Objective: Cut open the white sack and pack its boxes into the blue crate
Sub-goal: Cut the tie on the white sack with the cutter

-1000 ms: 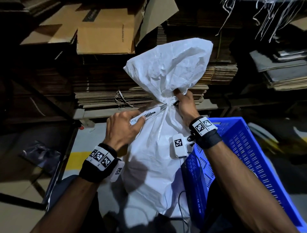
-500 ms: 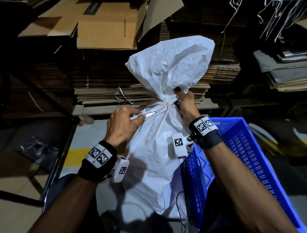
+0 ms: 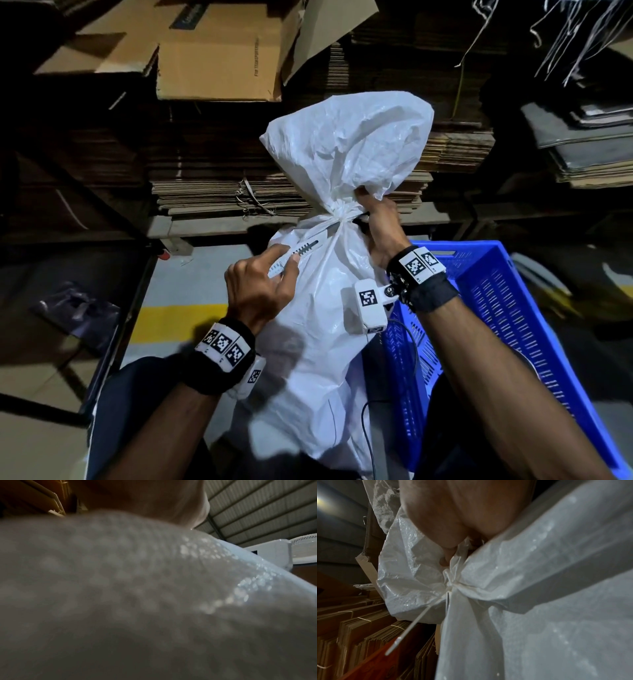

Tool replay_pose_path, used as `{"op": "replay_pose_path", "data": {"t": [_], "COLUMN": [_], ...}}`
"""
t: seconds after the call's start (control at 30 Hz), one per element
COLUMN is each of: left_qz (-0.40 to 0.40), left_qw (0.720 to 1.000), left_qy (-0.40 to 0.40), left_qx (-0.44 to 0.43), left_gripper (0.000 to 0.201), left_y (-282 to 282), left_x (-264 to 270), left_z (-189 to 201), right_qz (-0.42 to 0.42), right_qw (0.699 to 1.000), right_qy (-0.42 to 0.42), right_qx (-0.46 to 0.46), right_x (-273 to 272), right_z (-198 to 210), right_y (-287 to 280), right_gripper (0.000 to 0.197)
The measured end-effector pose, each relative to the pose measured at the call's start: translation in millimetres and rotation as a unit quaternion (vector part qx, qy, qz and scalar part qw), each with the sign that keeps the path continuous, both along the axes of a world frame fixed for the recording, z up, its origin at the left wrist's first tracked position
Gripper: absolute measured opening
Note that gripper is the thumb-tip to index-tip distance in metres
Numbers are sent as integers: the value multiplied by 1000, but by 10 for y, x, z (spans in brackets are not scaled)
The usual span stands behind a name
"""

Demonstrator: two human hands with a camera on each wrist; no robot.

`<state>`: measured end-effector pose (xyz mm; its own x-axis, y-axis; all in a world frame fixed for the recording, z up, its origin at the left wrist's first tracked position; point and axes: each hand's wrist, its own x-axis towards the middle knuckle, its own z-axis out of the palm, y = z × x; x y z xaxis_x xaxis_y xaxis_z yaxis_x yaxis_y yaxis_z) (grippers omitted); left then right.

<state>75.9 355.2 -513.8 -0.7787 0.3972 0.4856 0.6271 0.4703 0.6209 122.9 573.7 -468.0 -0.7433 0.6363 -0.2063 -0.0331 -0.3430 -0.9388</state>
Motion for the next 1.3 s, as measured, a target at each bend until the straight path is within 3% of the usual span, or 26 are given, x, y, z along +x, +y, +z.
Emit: {"op": "replay_pose_path", "data": {"t": [0.23, 0.37, 0.47, 0.67, 0.73, 0.83, 0.97, 1.07, 1.23, 1.3], "left_qz": [3, 7, 6, -1, 2, 1, -9, -20, -34, -50], "left_qw": [997, 994, 997, 996, 995, 992, 979, 986, 999, 999], "left_qy": [0, 21, -3, -47, -13, 101, 202, 166, 2, -5], "left_qx": [-81, -106, -74, 81, 99, 71, 30, 17, 9, -13], "left_gripper": [44, 43, 40, 31, 25, 21, 28, 19, 16, 15], "left_y": [28, 72, 83, 54, 74, 93, 81, 79, 87, 81], "left_x": [-77, -91, -96, 19, 56, 96, 77, 100, 96, 103], "left_z": [67, 170, 189, -18, -104, -181, -234, -211, -66, -33], "right_qz": [-5, 11, 10, 19, 21, 21, 20, 31, 52, 80], "right_qw": [1000, 999, 999, 997, 995, 995, 994, 993, 988, 984], "right_qy": [4, 23, 20, 19, 20, 20, 31, 36, 49, 52], "right_qx": [-20, -21, -27, -76, -90, -95, -100, -109, -139, -150], "right_x": [12, 32, 28, -4, 7, 37, 77, 92, 78, 90], "right_z": [-3, -10, -12, -37, -49, -59, -61, -32, -47, -61], "right_y": [47, 50, 33, -21, -22, 0, 4, -12, 7, 23], "right_gripper": [34, 27, 34, 41, 42, 39, 36, 37, 25, 22]}}
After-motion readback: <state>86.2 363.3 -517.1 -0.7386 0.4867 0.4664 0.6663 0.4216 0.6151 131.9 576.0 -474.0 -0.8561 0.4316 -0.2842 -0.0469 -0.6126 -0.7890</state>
